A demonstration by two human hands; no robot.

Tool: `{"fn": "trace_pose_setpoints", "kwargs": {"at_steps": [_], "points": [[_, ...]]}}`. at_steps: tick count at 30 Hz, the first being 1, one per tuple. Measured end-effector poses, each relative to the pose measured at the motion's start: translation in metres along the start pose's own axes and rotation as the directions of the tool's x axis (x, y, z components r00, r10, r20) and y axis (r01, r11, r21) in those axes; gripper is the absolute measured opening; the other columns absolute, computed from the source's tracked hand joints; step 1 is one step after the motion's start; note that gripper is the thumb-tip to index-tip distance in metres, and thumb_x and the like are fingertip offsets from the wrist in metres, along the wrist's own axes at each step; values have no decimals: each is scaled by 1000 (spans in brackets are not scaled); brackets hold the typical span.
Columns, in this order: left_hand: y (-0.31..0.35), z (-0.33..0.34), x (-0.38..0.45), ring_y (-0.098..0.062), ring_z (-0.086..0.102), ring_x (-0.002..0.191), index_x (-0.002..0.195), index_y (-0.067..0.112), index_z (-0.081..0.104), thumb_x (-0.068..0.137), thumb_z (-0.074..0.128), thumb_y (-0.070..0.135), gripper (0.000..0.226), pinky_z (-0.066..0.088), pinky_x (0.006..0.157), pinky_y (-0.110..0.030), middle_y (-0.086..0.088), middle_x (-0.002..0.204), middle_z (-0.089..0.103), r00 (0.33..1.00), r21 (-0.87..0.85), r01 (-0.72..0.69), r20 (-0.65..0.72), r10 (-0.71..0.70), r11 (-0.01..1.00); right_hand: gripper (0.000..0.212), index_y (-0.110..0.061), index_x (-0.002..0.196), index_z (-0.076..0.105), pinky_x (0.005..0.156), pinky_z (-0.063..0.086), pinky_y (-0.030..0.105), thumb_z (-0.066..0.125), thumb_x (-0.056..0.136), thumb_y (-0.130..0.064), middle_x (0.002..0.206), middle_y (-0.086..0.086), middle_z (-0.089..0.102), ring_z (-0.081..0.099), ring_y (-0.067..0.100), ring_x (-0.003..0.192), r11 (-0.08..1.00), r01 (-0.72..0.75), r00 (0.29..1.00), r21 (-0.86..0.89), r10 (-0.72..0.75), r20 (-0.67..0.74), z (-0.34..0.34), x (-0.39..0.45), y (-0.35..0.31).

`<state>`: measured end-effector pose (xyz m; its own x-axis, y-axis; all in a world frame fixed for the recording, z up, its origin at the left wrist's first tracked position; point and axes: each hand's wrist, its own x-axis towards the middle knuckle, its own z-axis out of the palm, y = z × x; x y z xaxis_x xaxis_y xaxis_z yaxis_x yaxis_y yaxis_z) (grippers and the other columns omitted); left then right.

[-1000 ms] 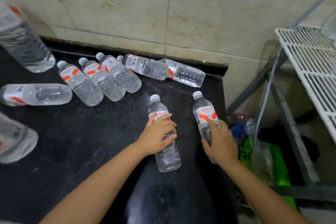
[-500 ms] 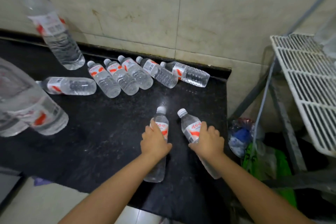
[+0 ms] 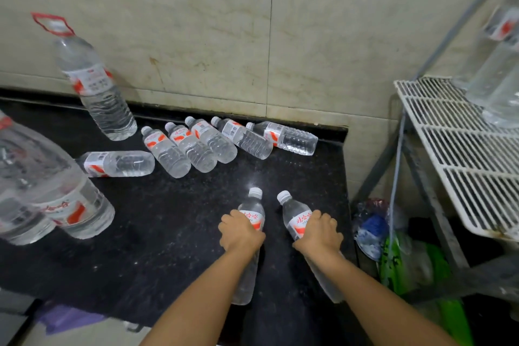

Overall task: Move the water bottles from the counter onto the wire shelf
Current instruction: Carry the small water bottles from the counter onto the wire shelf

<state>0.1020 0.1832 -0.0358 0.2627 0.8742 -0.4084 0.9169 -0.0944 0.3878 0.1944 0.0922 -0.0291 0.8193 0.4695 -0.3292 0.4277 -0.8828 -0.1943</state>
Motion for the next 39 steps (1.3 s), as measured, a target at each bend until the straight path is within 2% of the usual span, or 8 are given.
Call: {"fn": "trace_pose_setpoints", "kwargs": {"at_steps": [4,8,12,17,22,28,32,39], "points": [[1,-20,-2,-27,40,121,123,4,31,74,71,31,69,45,91,-33,-13,129,37,994,51,-102,-45,104,993,70,-13,127,32,97,40,38,72,73,-34,134,8,38,36,25,127,998,13,999,58,-10,-47,-25,1,-9],[32,-67,-5,-29,40,118,121,2,33,76,68,32,64,44,89,-35,-15,126,38,943,32,-260,-205,261,965,74,-10,129,31,97,40,40,73,73,-36,135,12,37,35,28,127,987,97,978,131,-70,-196,-80,8,-32],[81,-127,-18,-32,40,116,120,0,36,78,66,39,65,40,90,-37,-17,125,40,809,69,-416,-426,404,907,75,-6,128,33,97,38,40,72,73,-39,134,14,39,36,31,125,948,231,918,218,-139,-371,-148,8,-51],[147,-179,-51,-33,39,113,119,1,37,75,70,33,64,39,84,-38,-18,121,40,638,35,-566,-614,464,824,71,-3,124,34,94,39,38,73,73,-34,131,16,41,37,32,122,901,364,793,238,-165,-586,-236,-4,-37],[215,-181,-101,-33,40,113,122,0,37,67,75,27,72,39,83,-38,-17,121,40,536,-44,-683,-708,460,729,74,-2,122,35,99,34,36,73,70,-37,130,17,43,37,33,124,868,407,674,284,-76,-735,-308,-16,27],[302,-123,-174,-29,39,114,123,2,37,67,75,26,71,34,76,-32,-15,121,40,428,-64,-810,-745,512,583,78,0,124,33,99,32,36,75,69,-38,132,17,41,36,32,125,850,447,563,279,-24,-826,-359,-19,147],[367,-67,-223,-25,38,113,124,4,36,69,74,33,73,31,76,-27,-12,120,40,382,-71,-860,-748,543,506,78,0,121,36,99,32,34,77,67,-40,129,16,43,38,31,123,858,424,553,288,7,-833,-373,-8,242],[455,22,-277,-21,37,112,127,6,32,72,73,36,75,34,86,-24,-9,121,38,380,-116,-903,-666,642,414,78,3,118,39,98,33,37,80,65,-37,125,20,45,39,34,120,849,367,544,380,136,-828,-389,23,370]]}}
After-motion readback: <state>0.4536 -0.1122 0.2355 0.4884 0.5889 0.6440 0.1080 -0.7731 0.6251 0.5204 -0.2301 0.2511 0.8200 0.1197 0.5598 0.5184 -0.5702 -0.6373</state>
